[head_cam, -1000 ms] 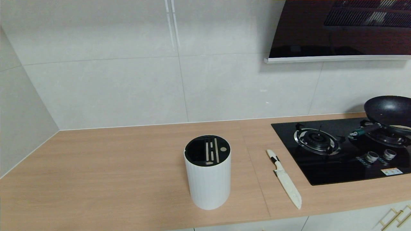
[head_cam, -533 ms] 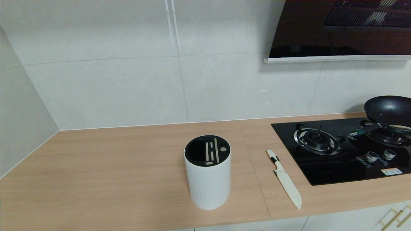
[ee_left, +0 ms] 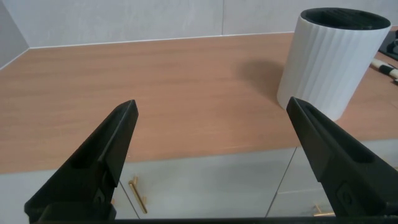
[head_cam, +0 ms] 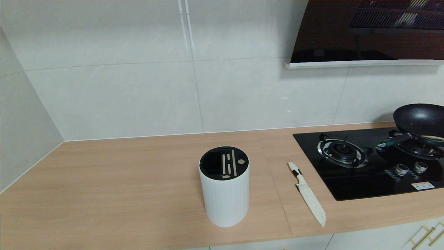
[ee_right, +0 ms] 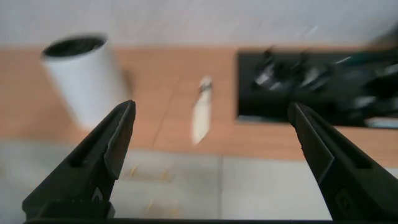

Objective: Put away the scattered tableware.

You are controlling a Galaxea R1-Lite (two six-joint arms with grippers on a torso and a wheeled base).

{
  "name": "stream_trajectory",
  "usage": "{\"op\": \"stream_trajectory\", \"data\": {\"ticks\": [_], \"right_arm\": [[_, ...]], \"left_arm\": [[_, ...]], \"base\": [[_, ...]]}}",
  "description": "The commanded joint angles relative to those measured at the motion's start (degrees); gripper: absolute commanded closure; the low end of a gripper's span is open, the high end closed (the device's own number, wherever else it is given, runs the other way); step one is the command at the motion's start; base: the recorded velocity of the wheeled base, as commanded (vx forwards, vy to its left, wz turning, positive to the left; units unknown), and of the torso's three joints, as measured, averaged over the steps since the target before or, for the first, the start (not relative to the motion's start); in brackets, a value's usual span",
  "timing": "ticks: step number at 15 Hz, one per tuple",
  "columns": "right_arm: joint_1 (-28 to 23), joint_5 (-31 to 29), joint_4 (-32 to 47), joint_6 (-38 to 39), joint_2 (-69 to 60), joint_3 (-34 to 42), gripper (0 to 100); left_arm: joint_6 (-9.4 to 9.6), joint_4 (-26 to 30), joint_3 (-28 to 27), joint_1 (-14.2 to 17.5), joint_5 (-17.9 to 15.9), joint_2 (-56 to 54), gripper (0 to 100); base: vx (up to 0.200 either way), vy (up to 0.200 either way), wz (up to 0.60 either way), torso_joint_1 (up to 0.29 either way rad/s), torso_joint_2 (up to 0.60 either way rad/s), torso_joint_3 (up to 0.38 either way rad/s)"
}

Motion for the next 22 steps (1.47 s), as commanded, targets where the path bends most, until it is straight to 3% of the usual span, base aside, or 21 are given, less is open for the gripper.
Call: {"op": "stream_trajectory", "data": {"ticks": [1,5,8,9,13,17,19,22], "right_arm": [[3.9,4.1,-0.1,-0.1,23.6,-8.1,0],[15.3,-3.7,-4.6,-0.1,45.2,-14.4,0],[18.6,-7.2,-7.9,-1.0,60.7,-18.7,0],[18.7,-7.2,-8.7,-1.1,62.1,-19.0,0],[16.6,-7.7,-25.5,-2.2,81.1,-22.4,0],[16.3,-7.8,-33.5,-2.9,92.6,-22.4,0],[15.8,-10.4,-41.2,-3.3,99.5,-22.5,0],[14.4,-10.5,-42.0,-3.3,105.9,-25.1,0]], "left_arm": [[0.0,0.0,0.0,0.0,0.1,0.0,0],[0.0,0.0,0.0,0.0,0.1,0.0,0],[0.0,0.0,0.0,0.0,0.0,0.0,0],[0.0,0.0,0.0,0.0,0.0,0.0,0],[0.0,0.0,0.0,0.0,0.1,0.0,0],[0.09,0.0,0.0,0.0,0.0,0.0,0],[0.09,0.0,0.0,0.0,0.0,0.0,0],[0.09,0.0,0.0,0.0,0.0,0.0,0]], "base": [[0.0,0.0,0.0,0.0,0.0,0.0],[0.0,0.0,0.0,0.0,0.0,0.0],[0.0,0.0,0.0,0.0,0.0,0.0],[0.0,0.0,0.0,0.0,0.0,0.0],[0.0,0.0,0.0,0.0,0.0,0.0],[0.0,0.0,0.0,0.0,0.0,0.0],[0.0,0.0,0.0,0.0,0.0,0.0],[0.0,0.0,0.0,0.0,0.0,0.0]]}}
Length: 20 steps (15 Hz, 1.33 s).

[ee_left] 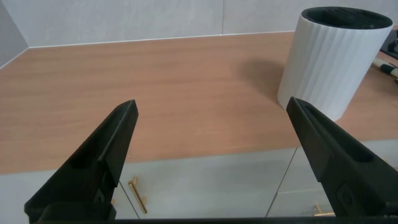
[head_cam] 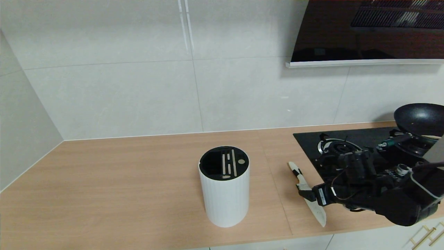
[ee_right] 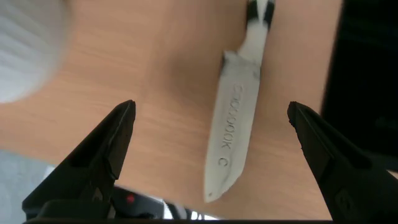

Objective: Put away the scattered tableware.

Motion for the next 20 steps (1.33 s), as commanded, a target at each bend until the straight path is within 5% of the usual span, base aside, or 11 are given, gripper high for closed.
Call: {"op": "stream_trajectory", "data": {"ticks": [1,7,20], "right_arm": [[-1.2,-0.1,-0.7,0.0,7.6,-2.3,0],[-1.9,-0.6,-9.4,-0.2,14.9,-5.8,0],[-2.5,-2.1,-13.9,-0.8,20.2,-10.4,0]], "left_arm": [[0.02,0.0,0.0,0.0,0.0,0.0,0],[0.02,0.0,0.0,0.0,0.0,0.0,0],[0.02,0.0,0.0,0.0,0.0,0.0,0]], "base": [[0.0,0.0,0.0,0.0,0.0,0.0],[0.0,0.0,0.0,0.0,0.0,0.0],[0.0,0.0,0.0,0.0,0.0,0.0]]}}
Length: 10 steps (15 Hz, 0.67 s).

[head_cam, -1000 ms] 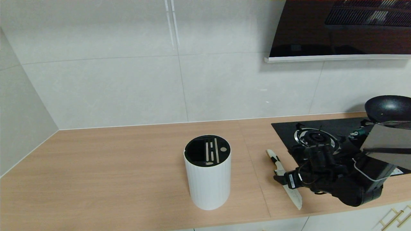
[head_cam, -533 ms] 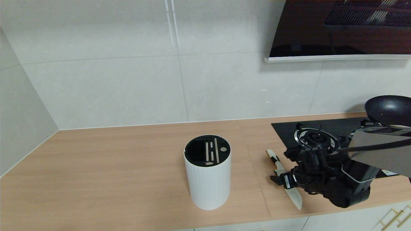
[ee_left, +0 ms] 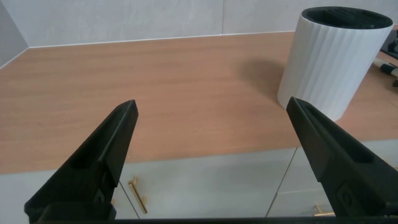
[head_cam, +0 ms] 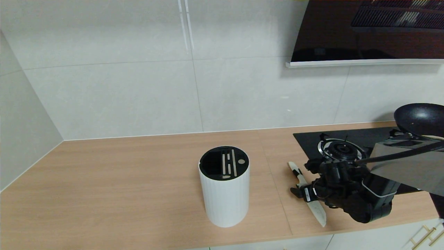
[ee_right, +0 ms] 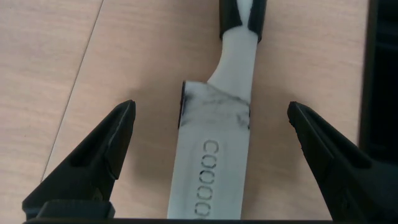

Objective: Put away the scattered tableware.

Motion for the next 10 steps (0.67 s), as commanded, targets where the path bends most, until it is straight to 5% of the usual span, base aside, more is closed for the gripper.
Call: {"op": "stream_trajectory", "data": {"ticks": [1,10], "right_arm": [[-0.3,0.2,-0.2,0.0,0.3,-0.3,0],[-0.4,-0.4,-2.0,-0.1,1.8,-1.0,0]], "left_arm": [[-0.01,0.0,0.0,0.0,0.0,0.0,0],[-0.01,0.0,0.0,0.0,0.0,0.0,0]], "base": [[0.0,0.0,0.0,0.0,0.0,0.0],[0.0,0.0,0.0,0.0,0.0,0.0]]}}
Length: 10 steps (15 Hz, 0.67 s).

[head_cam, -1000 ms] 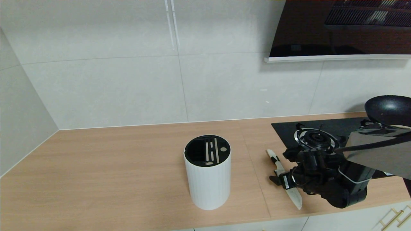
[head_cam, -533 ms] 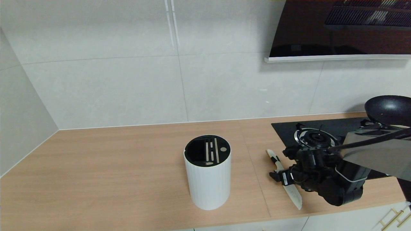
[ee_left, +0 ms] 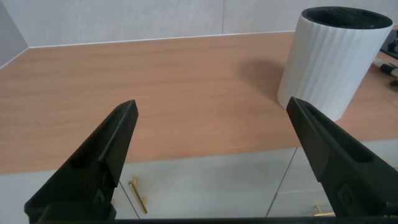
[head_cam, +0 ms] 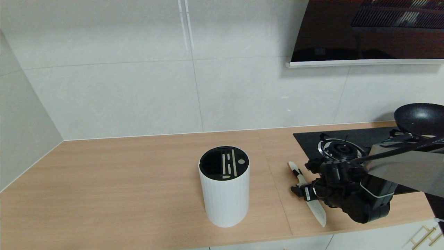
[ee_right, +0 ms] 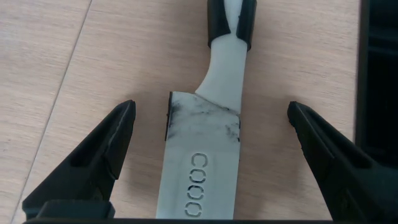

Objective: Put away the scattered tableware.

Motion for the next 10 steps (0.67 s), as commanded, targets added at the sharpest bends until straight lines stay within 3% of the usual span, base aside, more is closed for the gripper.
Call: {"op": "stream_trajectory", "data": {"ticks": [1,2,3,10], "right_arm": [[0.0,0.0,0.0,-0.1,0.1,-0.2,0],[0.1,-0.2,0.0,-0.1,0.1,-0.2,0],[0.1,-0.2,0.0,-0.1,0.2,-0.2,100],[0.1,-0.6,0.0,-0.2,1.3,-0.7,100]], "left_arm": [[-0.01,0.0,0.0,0.0,0.0,0.0,0],[-0.01,0.0,0.0,0.0,0.0,0.0,0],[-0.01,0.0,0.0,0.0,0.0,0.0,0],[-0.01,0.0,0.0,0.0,0.0,0.0,0]], "base": [[0.0,0.0,0.0,0.0,0.0,0.0],[0.0,0.0,0.0,0.0,0.0,0.0],[0.0,0.0,0.0,0.0,0.0,0.0],[0.0,0.0,0.0,0.0,0.0,0.0]]}}
